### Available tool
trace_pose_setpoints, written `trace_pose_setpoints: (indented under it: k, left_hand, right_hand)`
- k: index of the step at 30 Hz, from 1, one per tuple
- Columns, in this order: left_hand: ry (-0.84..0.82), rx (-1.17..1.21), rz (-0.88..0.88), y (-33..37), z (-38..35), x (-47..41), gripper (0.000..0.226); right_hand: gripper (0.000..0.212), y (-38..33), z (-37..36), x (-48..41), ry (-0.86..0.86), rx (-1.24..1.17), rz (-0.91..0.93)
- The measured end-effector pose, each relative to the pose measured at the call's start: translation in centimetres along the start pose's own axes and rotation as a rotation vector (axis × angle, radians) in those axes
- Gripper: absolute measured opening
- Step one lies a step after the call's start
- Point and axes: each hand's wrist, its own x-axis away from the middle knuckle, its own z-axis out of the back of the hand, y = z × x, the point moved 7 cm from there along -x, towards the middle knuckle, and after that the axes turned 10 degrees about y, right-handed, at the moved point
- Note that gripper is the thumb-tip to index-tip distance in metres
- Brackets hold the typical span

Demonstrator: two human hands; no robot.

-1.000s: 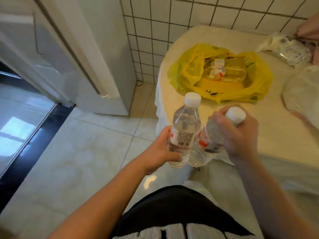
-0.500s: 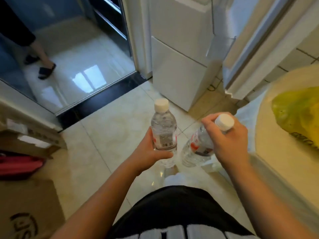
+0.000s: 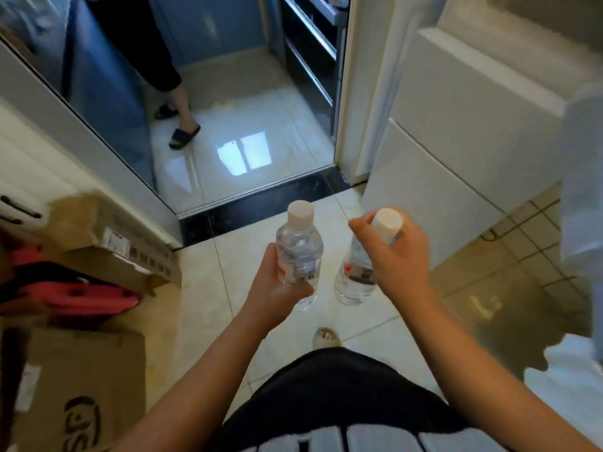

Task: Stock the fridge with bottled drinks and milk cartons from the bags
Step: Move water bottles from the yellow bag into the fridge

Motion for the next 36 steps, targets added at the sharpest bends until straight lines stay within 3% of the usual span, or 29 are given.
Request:
trace_pose_setpoints:
  k: [5, 11, 20, 27, 36]
  left_hand:
    - [0.060, 0.054, 0.028, 2.4, 0.9, -6.5, 0.067]
    - [-0.018, 0.093, 0.020, 5.8, -1.5, -13.7, 0.071]
    - [-0.382, 0.038, -0.052, 12.1, -9.2, -27.3, 0.070]
    - [-0.733, -0.073, -0.220, 19.6, -16.0, -37.0, 0.075]
    - [-0.922, 0.018, -0.374, 30.9, -25.5, -41.7, 0.065]
  right_hand:
    - [0.014, 0.2, -4.5, -6.9, -0.043, -0.004, -0.001]
    - [0.015, 0.5, -5.3, -13.3, 0.040, -0.039, -0.045]
    - [0.017, 3.8, -2.6, -22.7, 0.387, 0.005, -0.174]
    - [0.013, 3.2, -0.6, -30.2, 0.722, 0.044, -0.180]
    - [0.012, -1.9, 5.7, -37.1, 1.011, 0.132, -0.052]
